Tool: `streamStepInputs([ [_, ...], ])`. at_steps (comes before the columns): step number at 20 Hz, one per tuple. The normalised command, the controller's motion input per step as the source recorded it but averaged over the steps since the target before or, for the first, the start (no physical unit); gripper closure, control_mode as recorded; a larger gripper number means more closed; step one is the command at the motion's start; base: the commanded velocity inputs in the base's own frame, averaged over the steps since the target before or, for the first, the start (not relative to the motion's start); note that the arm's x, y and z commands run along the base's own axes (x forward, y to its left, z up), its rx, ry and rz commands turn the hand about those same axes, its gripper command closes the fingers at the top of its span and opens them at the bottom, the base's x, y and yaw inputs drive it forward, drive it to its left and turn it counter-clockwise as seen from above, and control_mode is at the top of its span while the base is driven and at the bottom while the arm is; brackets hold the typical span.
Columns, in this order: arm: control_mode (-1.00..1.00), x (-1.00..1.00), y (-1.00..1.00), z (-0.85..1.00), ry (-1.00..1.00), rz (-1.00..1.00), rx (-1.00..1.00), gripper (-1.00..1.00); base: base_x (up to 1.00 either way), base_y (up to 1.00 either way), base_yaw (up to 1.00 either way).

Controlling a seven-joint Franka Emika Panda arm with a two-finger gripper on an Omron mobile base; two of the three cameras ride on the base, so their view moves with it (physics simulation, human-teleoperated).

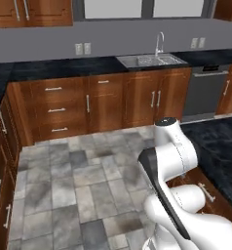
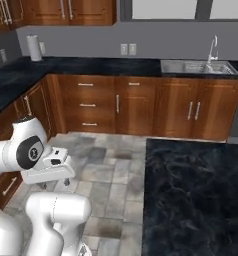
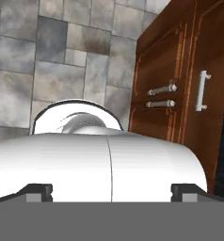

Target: There is a bowl on the dining counter. Grab a lemon wedge from the fridge and place it in the bowl. Then get the liquor bottle and glass cup from the cabinet and place them next to the bowl.

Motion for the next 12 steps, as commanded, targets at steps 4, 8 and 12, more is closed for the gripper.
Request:
streamStepInputs([
  [4,1.00,0.00,0.00,0.00,0.00,0.00,0.00,-1.00,0.81,0.53,-0.27],
  [8,1.00,0.00,0.00,0.00,0.00,0.00,0.00,-1.00,0.67,0.66,-0.44],
  [12,1.00,0.00,0.00,0.00,0.00,0.00,0.00,-1.00,0.58,0.74,-0.54],
])
